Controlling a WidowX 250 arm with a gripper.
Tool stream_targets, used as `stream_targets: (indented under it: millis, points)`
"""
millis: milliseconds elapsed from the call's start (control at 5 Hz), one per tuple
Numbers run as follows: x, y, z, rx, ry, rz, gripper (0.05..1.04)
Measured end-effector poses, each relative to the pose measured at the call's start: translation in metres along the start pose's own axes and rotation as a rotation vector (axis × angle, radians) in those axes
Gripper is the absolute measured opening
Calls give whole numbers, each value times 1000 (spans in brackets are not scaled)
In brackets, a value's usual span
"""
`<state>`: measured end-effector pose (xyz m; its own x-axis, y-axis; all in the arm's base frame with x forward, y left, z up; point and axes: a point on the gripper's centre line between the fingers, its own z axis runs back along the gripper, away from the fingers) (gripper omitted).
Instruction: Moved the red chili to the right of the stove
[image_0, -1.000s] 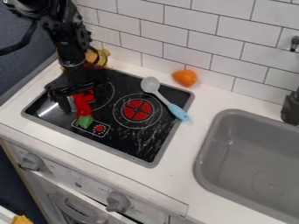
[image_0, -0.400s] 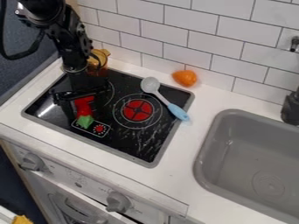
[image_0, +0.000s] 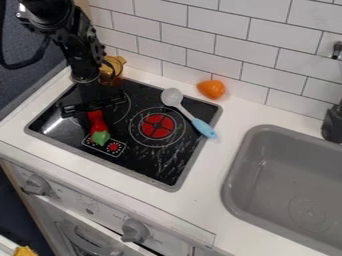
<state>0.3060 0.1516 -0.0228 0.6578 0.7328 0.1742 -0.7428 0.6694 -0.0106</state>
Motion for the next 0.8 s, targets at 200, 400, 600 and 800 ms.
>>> stream_targets:
  millis: [200, 400, 600, 800]
  points:
    - [-2, 0, 1, -6, 14, 18, 474]
    - [-6, 0, 4, -5, 36, 30, 474]
    - [0, -1, 29, -23, -6, 66, 474]
    - [-10, -5, 47, -45, -5, 75, 474]
